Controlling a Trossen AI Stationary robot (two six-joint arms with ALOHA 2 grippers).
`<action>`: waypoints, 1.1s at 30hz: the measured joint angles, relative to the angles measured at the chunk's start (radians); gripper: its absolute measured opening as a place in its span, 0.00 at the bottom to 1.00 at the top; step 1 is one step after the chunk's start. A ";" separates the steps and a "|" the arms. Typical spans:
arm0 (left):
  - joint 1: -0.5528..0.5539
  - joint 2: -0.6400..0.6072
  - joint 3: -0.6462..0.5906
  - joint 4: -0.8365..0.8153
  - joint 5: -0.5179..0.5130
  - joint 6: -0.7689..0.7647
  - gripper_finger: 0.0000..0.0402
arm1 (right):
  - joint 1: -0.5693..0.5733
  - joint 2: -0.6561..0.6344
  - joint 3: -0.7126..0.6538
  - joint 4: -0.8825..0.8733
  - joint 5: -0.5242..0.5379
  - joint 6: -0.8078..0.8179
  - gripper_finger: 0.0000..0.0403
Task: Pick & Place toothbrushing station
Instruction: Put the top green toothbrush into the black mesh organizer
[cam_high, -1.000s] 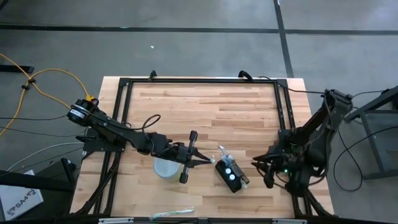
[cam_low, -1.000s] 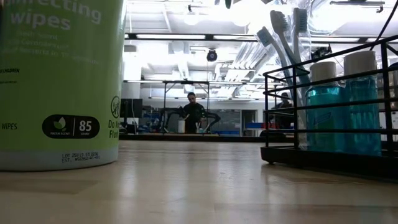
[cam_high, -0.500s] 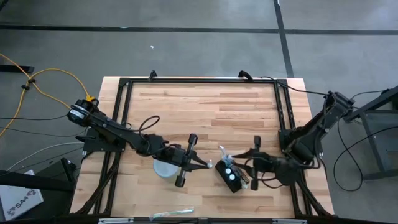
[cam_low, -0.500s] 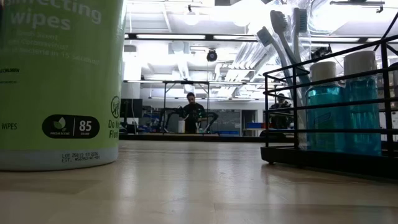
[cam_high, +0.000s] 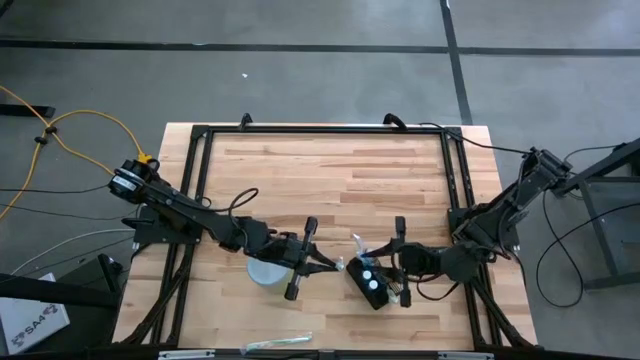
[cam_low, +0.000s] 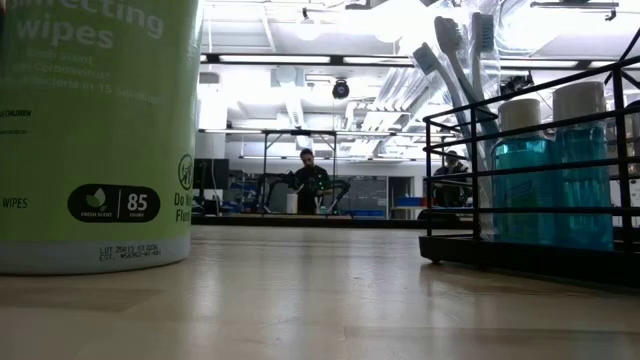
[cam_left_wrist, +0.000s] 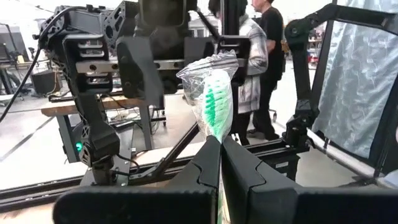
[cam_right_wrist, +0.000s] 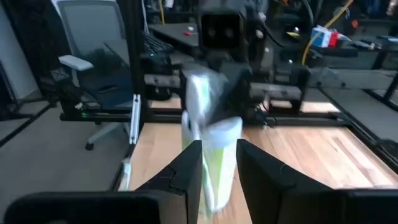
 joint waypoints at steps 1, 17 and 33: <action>0.004 0.005 0.000 0.007 -0.001 -0.005 0.00 | -0.007 0.007 0.000 0.020 -0.012 -0.015 0.22; 0.013 0.027 -0.001 0.035 -0.090 -0.001 0.00 | -0.067 0.091 -0.001 0.149 -0.038 -0.089 0.22; 0.022 0.027 -0.001 0.036 -0.139 0.027 0.00 | -0.130 0.091 -0.001 0.193 -0.091 -0.107 0.22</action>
